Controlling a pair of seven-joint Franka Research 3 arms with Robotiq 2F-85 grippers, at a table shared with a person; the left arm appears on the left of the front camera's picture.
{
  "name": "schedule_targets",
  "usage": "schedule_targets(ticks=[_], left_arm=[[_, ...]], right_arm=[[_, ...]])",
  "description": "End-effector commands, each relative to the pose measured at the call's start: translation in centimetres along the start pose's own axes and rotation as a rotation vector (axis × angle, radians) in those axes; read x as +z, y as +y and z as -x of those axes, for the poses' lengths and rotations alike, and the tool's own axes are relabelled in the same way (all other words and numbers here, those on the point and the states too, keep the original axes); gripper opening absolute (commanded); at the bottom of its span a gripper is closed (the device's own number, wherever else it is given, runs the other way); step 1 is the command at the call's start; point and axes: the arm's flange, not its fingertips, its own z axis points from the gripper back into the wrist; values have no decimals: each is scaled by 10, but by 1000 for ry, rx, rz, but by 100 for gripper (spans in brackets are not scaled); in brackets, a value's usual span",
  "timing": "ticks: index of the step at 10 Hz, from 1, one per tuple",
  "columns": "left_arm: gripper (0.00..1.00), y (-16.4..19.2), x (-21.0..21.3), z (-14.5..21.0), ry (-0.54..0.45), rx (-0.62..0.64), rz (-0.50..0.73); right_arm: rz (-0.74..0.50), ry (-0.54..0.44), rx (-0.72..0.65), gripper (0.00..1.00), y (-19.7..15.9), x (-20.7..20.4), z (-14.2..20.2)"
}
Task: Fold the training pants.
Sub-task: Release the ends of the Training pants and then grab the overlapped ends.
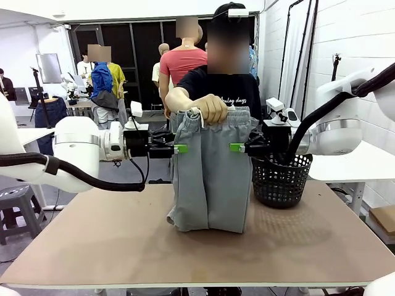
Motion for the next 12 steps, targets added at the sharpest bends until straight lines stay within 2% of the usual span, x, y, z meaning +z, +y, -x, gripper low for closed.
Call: schedule_targets(ticks=[1,9,10,12], left_arm=[[89,4,-18,-5,51,20,32],[89,8,-52,-2,-9,65,41],[70,9,-51,-2,-27,78,32],[31,10,-49,-3,-53,107,-11]], right_arm=[[-19,18,-9,100,-7,-7,-5],[-21,71,-41,100,-32,-21,-7],[-20,75,-44,89,-34,-22,-7],[-8,92,-59,51,-35,-19,-8]])
